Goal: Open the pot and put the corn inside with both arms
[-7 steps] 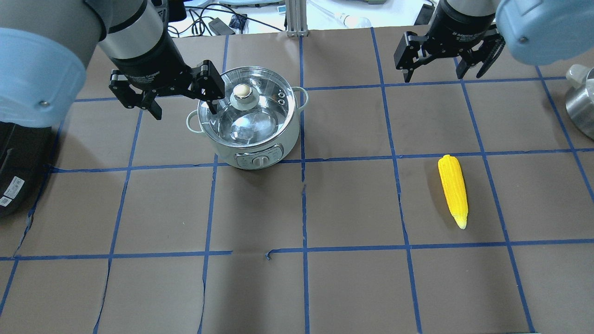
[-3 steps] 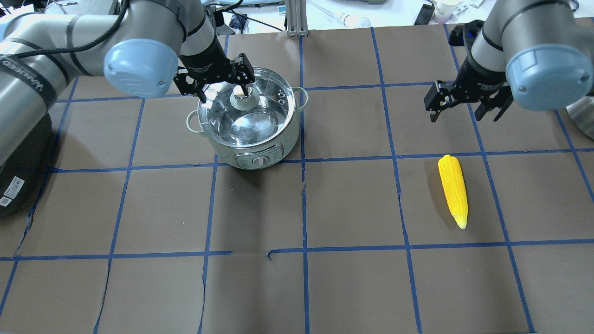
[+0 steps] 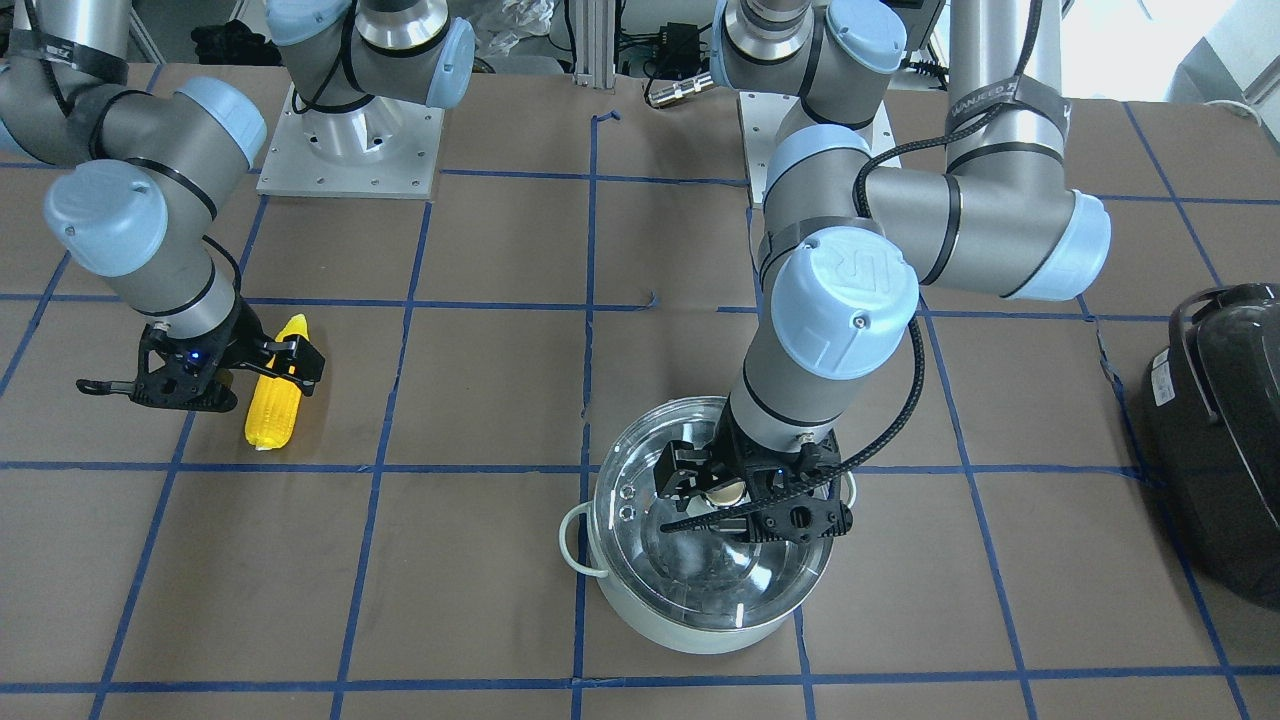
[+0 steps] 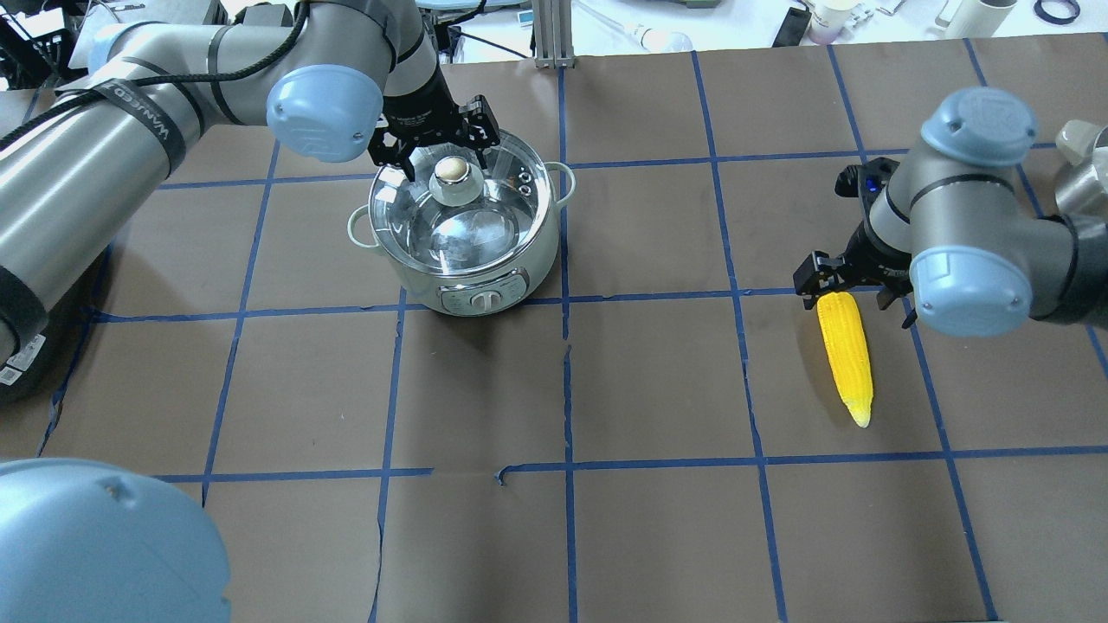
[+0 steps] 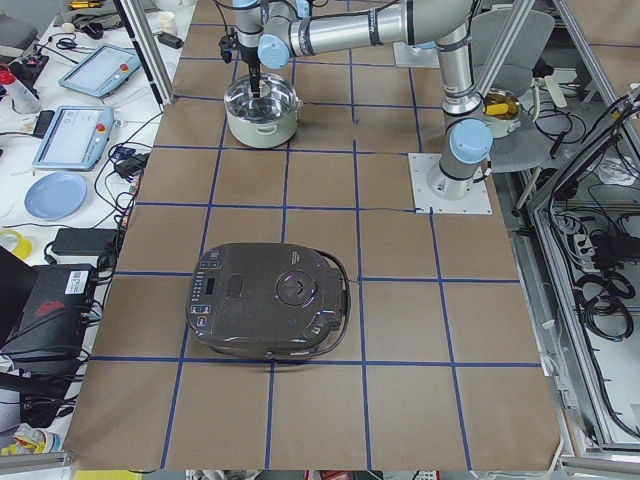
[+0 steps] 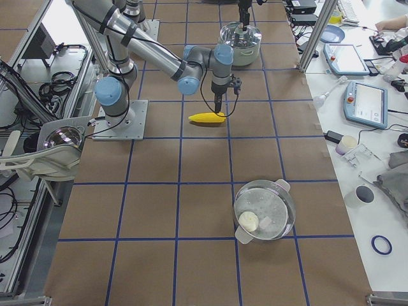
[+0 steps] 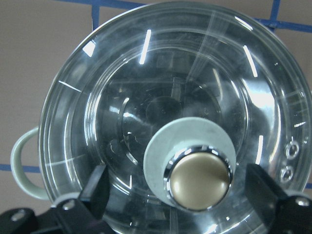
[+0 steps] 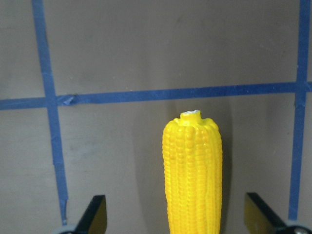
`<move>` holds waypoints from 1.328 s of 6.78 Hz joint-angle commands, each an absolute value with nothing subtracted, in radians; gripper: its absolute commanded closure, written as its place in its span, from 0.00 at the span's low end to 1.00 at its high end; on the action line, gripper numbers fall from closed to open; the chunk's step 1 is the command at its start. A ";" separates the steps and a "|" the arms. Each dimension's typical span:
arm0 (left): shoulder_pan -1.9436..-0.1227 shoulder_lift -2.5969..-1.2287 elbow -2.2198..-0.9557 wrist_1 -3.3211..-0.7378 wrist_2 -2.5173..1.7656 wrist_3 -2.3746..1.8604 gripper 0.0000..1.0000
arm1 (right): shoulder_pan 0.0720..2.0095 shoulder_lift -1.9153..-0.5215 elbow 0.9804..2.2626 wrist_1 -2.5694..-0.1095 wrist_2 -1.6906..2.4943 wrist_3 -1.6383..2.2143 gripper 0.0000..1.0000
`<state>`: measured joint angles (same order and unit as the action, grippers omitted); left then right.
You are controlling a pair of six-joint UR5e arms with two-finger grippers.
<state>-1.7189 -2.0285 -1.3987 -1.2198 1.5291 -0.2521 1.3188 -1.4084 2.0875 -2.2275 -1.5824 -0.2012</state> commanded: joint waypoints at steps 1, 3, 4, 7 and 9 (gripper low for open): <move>-1.730 -2.037 -1.397 -1.216 1.542 -0.241 0.24 | 1.295 -1.362 2.140 -2.324 -1.579 -0.245 0.00; -1.730 -2.034 -1.393 -1.219 1.542 -0.212 1.00 | 1.295 -1.342 2.138 -2.338 -1.580 -0.247 0.00; -1.730 -2.023 -1.390 -1.218 1.542 -0.212 1.00 | 1.295 -1.342 2.140 -2.338 -1.582 -0.245 0.00; -1.694 -2.006 -1.320 -1.221 1.575 -0.110 1.00 | 1.295 -1.332 2.141 -2.330 -1.600 -0.252 0.71; -1.544 -1.988 -1.331 -1.273 1.568 0.118 1.00 | 1.308 -1.345 2.094 -2.298 -1.588 -0.229 0.87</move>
<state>-1.6251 -1.9997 -1.3314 -1.2391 1.5716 -0.0154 1.2978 -1.3387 2.1258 -2.3149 -1.5961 -0.2394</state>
